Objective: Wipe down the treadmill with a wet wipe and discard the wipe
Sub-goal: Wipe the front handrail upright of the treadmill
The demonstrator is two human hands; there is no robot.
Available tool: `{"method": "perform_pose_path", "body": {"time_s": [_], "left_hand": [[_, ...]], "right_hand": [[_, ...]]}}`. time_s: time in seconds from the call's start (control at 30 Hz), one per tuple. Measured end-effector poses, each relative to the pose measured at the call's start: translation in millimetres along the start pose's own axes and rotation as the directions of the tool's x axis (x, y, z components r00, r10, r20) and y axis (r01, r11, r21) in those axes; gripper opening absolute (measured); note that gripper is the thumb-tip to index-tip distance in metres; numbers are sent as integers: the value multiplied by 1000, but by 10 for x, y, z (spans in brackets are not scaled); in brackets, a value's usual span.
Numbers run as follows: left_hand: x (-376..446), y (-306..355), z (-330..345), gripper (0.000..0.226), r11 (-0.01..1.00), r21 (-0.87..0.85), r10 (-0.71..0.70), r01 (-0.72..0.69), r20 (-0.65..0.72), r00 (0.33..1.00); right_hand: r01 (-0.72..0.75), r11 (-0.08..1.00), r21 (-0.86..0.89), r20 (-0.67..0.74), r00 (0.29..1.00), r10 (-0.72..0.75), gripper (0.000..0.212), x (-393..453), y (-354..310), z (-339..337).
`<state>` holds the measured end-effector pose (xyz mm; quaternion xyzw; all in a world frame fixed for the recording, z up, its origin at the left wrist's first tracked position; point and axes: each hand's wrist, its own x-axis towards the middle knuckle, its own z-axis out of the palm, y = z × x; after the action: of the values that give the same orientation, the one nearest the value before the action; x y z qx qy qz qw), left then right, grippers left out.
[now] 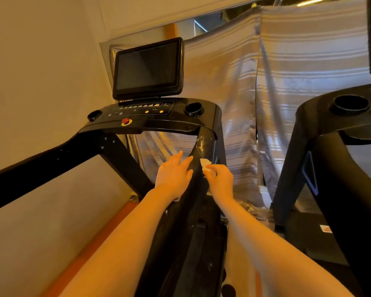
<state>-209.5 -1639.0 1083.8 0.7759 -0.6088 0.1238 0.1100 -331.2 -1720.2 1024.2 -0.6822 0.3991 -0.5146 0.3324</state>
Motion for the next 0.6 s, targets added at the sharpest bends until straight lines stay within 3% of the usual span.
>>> {"method": "perform_pose_path", "body": {"time_s": [0.23, 0.6], "left_hand": [[722, -37, 214, 52, 999, 18, 31, -32, 77, 997], [1003, -32, 389, 49, 992, -114, -23, 49, 226, 974]], "right_hand": [[-13, 998, 69, -33, 999, 16, 23, 908, 312, 349], [80, 993, 87, 64, 994, -86, 31, 1736, 718, 696]]}}
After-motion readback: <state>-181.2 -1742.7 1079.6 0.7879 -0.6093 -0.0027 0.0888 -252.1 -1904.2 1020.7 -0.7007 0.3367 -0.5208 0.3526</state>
